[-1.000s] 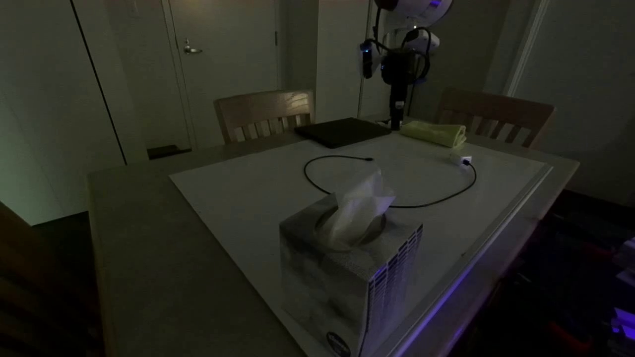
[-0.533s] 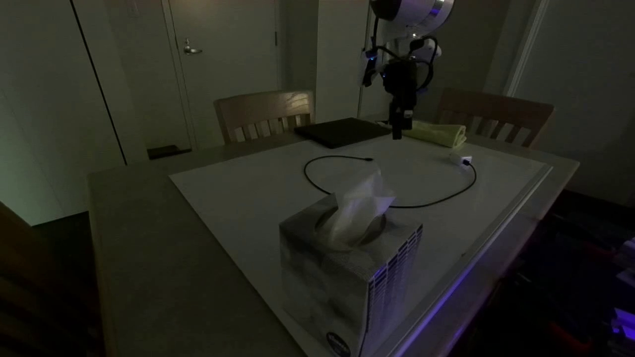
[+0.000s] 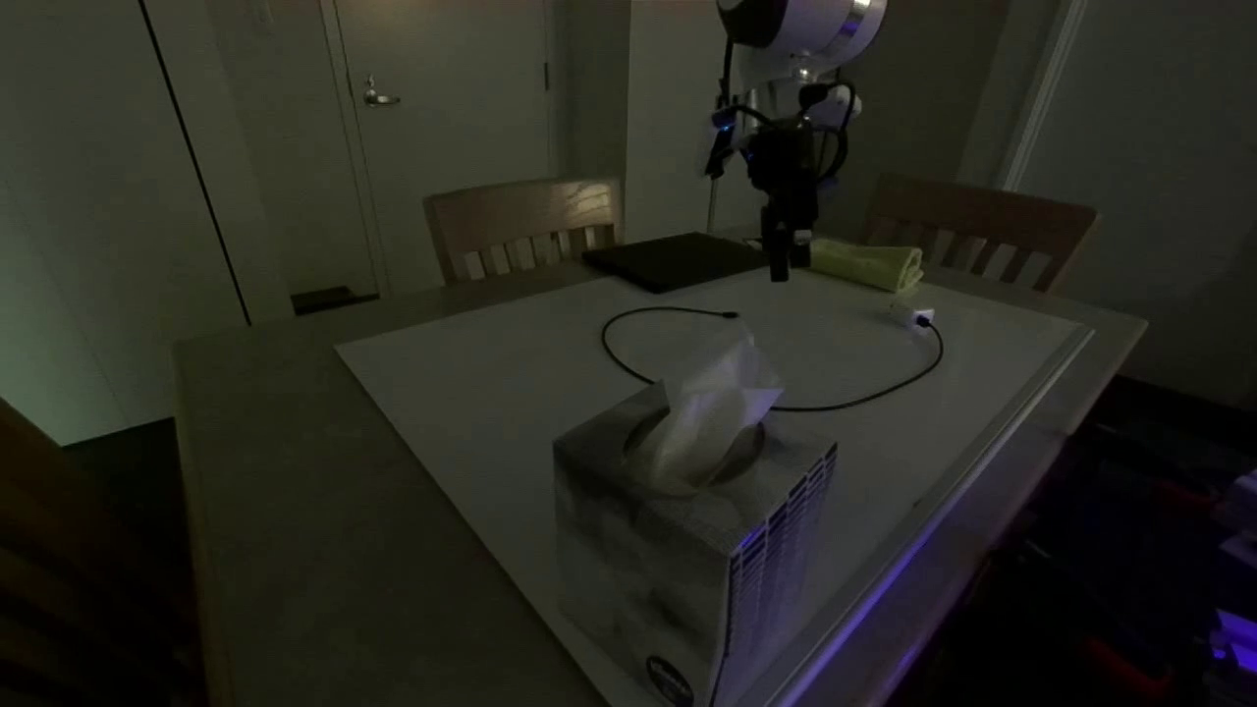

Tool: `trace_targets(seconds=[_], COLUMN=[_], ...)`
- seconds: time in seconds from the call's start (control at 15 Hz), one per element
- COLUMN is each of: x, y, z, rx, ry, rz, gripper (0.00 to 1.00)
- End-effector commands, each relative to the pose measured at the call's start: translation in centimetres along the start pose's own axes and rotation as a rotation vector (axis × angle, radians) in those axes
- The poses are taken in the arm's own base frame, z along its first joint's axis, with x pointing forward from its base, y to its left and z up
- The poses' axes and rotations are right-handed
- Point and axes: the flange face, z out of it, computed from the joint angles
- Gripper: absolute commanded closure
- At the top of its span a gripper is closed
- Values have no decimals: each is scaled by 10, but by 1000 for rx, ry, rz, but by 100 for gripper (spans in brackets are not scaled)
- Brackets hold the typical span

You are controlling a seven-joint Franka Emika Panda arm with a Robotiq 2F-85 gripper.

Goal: Straighten the cable

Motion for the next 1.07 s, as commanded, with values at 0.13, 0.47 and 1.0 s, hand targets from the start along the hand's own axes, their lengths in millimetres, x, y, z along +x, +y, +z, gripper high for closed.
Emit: trace_targets(seconds=[0.13,0.47,1.0], x=[-9,-15,-16], y=[6,-5,-12], z=[21,28,41], rx=[267,242,256], ry=[-56,-45,-47], rz=[-33,-26,24], gripper=[0,0,0])
